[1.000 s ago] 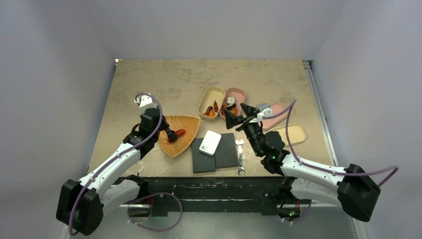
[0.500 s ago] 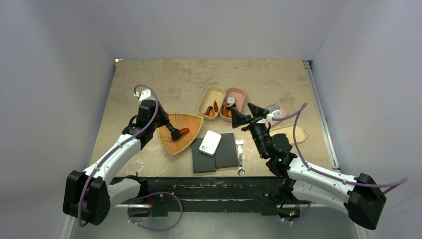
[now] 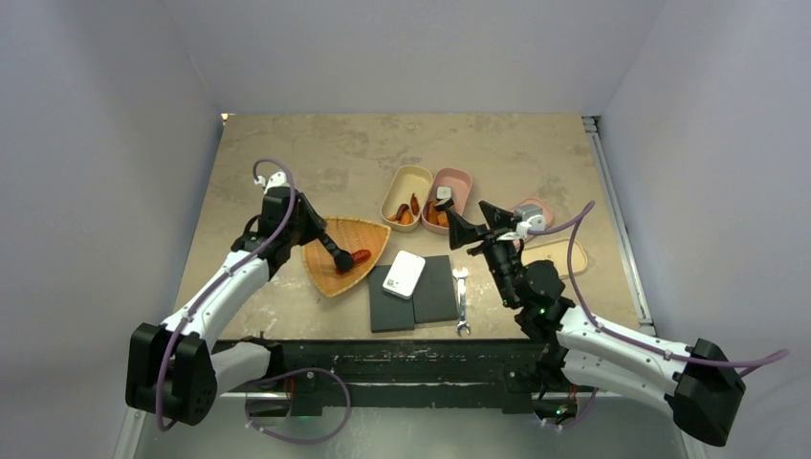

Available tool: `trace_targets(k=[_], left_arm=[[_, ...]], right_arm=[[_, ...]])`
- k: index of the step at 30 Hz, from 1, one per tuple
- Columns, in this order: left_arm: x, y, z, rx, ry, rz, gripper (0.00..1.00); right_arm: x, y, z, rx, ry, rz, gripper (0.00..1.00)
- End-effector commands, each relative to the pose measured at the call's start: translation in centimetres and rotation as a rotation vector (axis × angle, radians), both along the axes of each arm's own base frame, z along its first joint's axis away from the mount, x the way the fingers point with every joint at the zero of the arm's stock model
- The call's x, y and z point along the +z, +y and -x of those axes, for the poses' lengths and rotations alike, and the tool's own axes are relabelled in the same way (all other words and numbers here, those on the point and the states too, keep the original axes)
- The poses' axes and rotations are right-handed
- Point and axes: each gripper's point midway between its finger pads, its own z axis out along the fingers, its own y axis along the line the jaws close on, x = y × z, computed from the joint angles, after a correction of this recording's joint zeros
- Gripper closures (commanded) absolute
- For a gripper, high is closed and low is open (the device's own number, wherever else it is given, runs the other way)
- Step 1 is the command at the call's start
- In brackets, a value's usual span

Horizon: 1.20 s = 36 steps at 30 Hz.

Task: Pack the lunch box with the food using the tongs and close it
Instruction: Pick up the fake food from the plate.

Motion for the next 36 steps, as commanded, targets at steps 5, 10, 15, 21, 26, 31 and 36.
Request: trace_targets(k=[5,10,15,21,26,31,36], left_arm=[[3.4,0.0,-2.4,0.016,-0.058,0.109,1.0],[4.0,0.0,-2.9,0.011,-0.066,0.143,1.0],[3.5,0.0,-2.8,0.001,-0.048,0.138,1.0],[4.0,-0.2,-2.7,0.001,-0.06,0.17,1.0],[4.3,-0.7,-2.6,-0.007,-0.058,0.208,1.0],[3.7,-0.5,-2.3,0.018,-0.051,0.258,1.0],[3.9,0.0,-2.6,0.042,-0.06,0.288,1.0]], right_arm=[[0.9,-1.1,0.3,-0.024,-0.008,-0.058,0.2],[0.9,-1.2,0.2,-0.031,-0.005,-0.061,0.2],[0.6,-1.3,0.1,-0.037,0.002,-0.058,0.2],[0.5,-1.2,0.1,-0.037,0.006,-0.06,0.2],[0.4,-1.3,0.0,-0.043,0.009,-0.06,0.2],[0.4,-1.4,0.0,-0.046,0.011,-0.062,0.2],[0.5,-1.4,0.1,-0.046,0.01,-0.065,0.2]])
